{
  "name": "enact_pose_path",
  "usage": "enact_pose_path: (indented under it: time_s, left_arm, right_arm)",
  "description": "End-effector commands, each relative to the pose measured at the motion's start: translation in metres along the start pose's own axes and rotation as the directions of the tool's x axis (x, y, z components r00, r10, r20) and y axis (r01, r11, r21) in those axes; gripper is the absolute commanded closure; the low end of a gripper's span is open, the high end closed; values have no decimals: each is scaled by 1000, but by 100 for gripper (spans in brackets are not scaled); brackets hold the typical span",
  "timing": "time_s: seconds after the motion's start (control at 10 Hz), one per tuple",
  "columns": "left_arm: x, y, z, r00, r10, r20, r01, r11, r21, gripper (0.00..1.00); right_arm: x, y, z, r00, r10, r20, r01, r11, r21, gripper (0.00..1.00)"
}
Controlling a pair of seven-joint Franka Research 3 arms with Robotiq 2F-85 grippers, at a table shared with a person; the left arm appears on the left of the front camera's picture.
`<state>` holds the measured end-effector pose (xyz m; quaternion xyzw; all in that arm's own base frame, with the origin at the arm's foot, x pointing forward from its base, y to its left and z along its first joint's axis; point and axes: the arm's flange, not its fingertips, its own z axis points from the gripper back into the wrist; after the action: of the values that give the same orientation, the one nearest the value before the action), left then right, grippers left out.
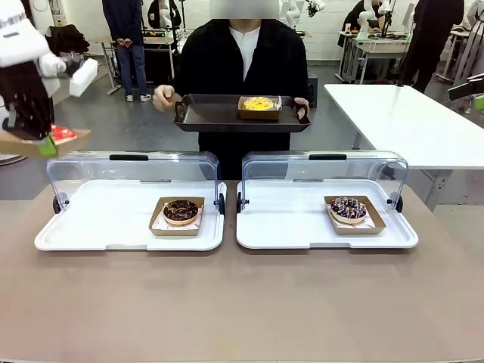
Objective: Provide the desired donut to the person.
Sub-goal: Pick up and lift the Paper togo box containing the Donut pointed at by the person.
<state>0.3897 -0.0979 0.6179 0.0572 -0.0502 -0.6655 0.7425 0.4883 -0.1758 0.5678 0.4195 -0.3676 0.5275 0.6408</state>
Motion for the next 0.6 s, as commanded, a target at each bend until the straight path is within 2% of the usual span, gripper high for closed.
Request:
enact_pose_path:
  time_s: [0.0,0.2,0.4,0.5]
  left_arm:
    - [17,30,16,998,57,7,-57,998,-31,100]
    - [26,55,24,995,89,38,-88,996,-34,100]
    - [22,56,26,996,75,56,-73,997,-37,100]
    - [24,56,17,998,63,28,-62,998,-18,100]
  right_arm:
    - [-1,0,-1,1000,0,2,0,1000,2,0]
    - [-1,0,-1,1000,0,2,0,1000,2,0]
    - [-1,0,-1,1000,0,2,0,1000,2,0]
    - [-1,0,-1,1000,0,2,0,1000,2,0]
